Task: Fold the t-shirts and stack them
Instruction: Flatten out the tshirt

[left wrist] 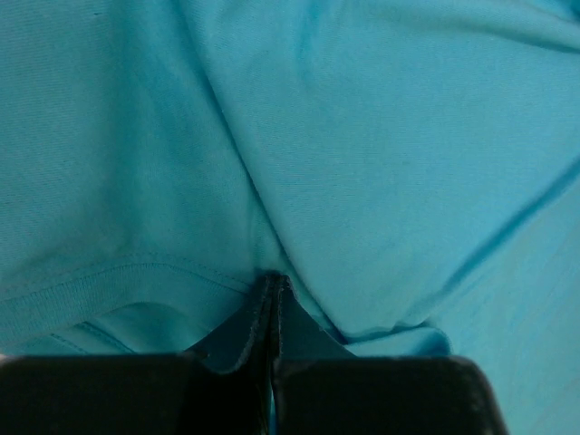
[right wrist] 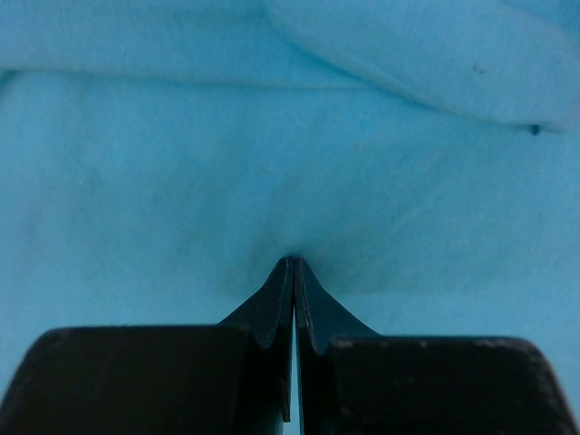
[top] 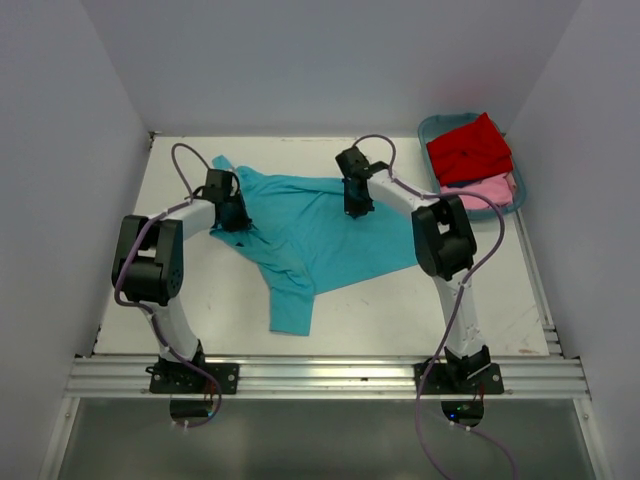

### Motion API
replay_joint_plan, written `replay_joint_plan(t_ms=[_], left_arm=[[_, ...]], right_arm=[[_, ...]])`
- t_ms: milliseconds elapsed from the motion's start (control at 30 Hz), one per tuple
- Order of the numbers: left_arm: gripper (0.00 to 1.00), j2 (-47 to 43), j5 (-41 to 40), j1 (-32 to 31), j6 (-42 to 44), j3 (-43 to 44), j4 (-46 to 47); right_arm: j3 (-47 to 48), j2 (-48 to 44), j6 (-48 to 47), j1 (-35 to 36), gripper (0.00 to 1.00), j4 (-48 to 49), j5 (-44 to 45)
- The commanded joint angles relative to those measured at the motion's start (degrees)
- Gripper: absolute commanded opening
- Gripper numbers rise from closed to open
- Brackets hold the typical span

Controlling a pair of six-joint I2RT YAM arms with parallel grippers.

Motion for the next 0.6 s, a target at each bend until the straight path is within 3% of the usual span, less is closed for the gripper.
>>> replay_joint_plan(t_ms=[0,567], left_arm=[[0.00,1.06,-4.66,0.22,0.83,0.41,-6.55],[0.00,2.01,-10.20,5.75,3.03,2.78,-13.06]], right_arm=[[1.05,1.16,2.01,-1.15,0.00,-2.39,0.47],[-4.04,1.42,4.04,-9.86,0.00,-5.12,-1.72]])
